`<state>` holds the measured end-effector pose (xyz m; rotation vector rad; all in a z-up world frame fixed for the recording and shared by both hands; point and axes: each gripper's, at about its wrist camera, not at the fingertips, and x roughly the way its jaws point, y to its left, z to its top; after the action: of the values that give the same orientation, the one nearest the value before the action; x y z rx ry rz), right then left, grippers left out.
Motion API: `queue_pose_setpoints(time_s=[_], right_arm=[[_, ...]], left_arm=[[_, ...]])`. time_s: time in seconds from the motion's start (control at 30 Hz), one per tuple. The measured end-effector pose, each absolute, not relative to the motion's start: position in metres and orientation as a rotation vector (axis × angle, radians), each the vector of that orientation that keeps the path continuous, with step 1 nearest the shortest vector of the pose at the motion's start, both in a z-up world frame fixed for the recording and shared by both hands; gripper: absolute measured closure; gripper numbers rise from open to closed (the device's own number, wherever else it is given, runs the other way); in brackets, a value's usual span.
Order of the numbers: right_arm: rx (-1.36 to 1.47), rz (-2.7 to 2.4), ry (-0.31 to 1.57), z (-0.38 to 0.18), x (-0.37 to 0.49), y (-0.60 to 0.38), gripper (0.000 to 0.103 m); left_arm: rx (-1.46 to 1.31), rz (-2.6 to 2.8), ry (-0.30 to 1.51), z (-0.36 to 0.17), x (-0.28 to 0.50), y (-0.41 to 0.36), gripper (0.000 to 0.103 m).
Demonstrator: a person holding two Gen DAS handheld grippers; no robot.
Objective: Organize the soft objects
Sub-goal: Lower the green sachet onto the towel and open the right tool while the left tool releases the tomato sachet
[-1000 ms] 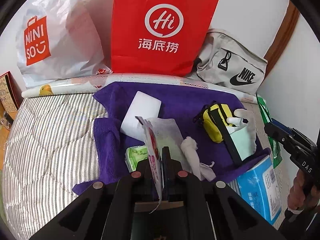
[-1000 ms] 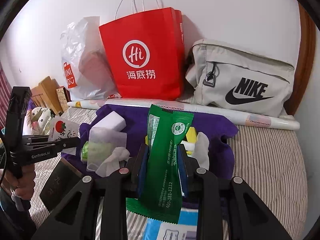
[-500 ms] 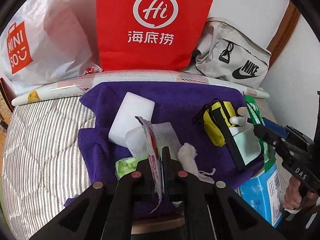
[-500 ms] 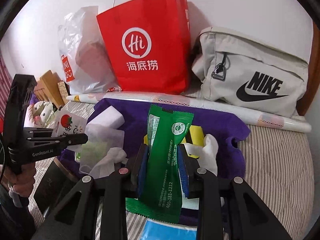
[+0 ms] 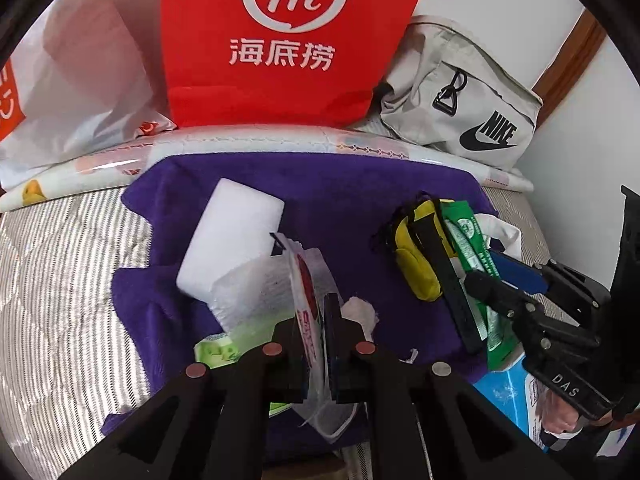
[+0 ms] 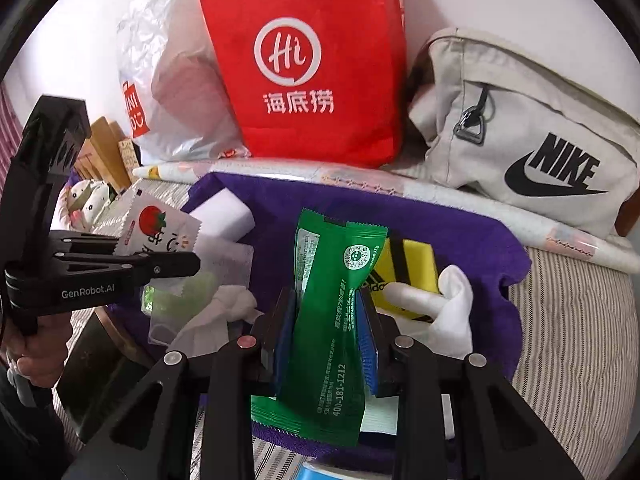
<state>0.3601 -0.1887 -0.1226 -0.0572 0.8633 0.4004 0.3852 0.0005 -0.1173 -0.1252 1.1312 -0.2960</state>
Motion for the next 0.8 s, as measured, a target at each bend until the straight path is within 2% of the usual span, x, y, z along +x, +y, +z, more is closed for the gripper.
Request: queue_pose_setpoints(time_s=[0.3,0.4,0.47,0.57,0.67,0.73,0.8], right_arm=[[-0.057,0.389,0.908,-0.130,0.367,-0.190,0.072],[-0.051,0.396,0.895,-0.129,0.366,-0.192,0.064],[-0.052,0.387,0.888,-0.128,0.367,-0.192,0.063],[-0.047,0.373,0.891,-0.128,0.369,-0.192,0.056],[-0.048,0.366,0.884,-0.127,0.368,-0.193,0.055],[-0.050,0.364,0.878,-0.125,0.367,-0.193,0.055],[-0.053,0.364,0.871,-0.122,0.363,-0.194,0.055]], left_arm=[[-0.123,-0.320,1.177,-0.130,0.394,-0.008,0.096],[-0.137,-0.321,1.181,-0.131,0.397,-0.006,0.096],[-0.147,-0.323,1.188,-0.131,0.399,-0.004,0.095],[-0.154,-0.327,1.197,-0.132,0.401,-0.003,0.088],[-0.147,-0.327,1.189,-0.131,0.400,-0.003,0.086],[-0.137,-0.325,1.185,-0.130,0.400,-0.004,0.081],[-0.143,-0.329,1.183,-0.128,0.399,-0.003,0.062]])
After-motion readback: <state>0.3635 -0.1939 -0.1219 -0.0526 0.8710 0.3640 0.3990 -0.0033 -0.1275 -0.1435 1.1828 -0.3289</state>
